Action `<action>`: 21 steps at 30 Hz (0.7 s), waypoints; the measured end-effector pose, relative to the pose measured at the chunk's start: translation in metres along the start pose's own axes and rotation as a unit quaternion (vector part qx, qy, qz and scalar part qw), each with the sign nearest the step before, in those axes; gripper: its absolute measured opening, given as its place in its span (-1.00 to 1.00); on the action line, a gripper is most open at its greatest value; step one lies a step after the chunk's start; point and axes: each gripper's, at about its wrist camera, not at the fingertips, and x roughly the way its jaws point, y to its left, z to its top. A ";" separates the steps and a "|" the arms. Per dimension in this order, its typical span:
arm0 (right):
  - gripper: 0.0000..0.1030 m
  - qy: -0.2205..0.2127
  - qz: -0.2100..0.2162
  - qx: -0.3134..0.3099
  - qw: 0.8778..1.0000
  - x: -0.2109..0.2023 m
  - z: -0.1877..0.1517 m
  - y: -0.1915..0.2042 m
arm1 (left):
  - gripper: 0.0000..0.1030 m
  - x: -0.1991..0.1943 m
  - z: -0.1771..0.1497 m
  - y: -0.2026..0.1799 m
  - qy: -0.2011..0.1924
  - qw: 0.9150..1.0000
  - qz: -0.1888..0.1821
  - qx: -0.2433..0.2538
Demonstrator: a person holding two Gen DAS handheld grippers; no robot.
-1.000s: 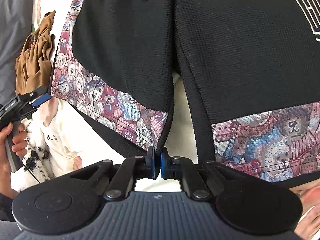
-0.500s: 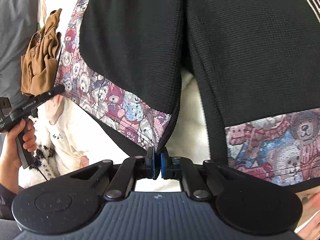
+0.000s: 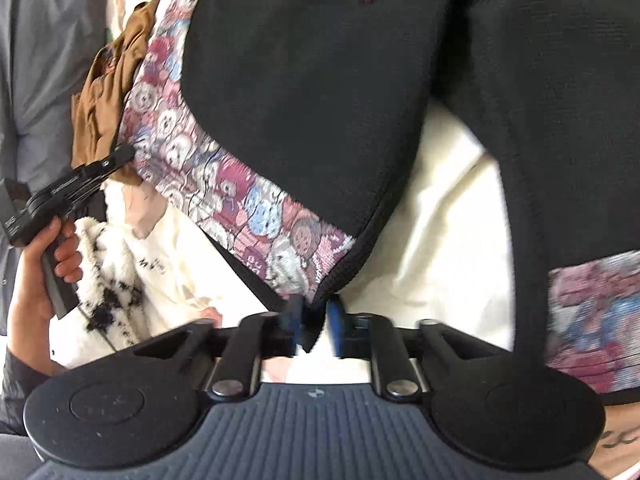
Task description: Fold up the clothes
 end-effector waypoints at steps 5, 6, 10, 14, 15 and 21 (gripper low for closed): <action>-0.16 -0.022 -0.012 -0.006 1.000 -0.026 0.006 -0.005 | -0.44 -0.023 0.007 -0.006 -0.038 0.999 0.003 -0.006; -0.16 -0.027 -0.017 -0.011 0.999 -0.033 0.008 -0.005 | -0.41 -0.024 0.009 -0.010 -0.041 0.999 -0.009 -0.004; -0.16 -0.042 -0.039 -0.029 0.998 -0.050 0.013 -0.006 | -0.30 -0.015 0.018 -0.039 -0.035 0.997 -0.061 0.020; -0.16 -0.053 -0.062 -0.038 0.996 -0.065 0.018 -0.010 | -0.24 0.005 0.017 -0.076 -0.007 0.993 -0.112 0.044; -0.16 -0.056 -0.068 -0.040 0.995 -0.069 0.020 -0.011 | -0.22 0.010 0.015 -0.084 0.001 0.991 -0.122 0.047; -0.16 -0.084 -0.103 -0.060 0.989 -0.079 0.029 -0.021 | -0.17 0.044 -0.009 -0.133 0.061 0.982 -0.159 0.085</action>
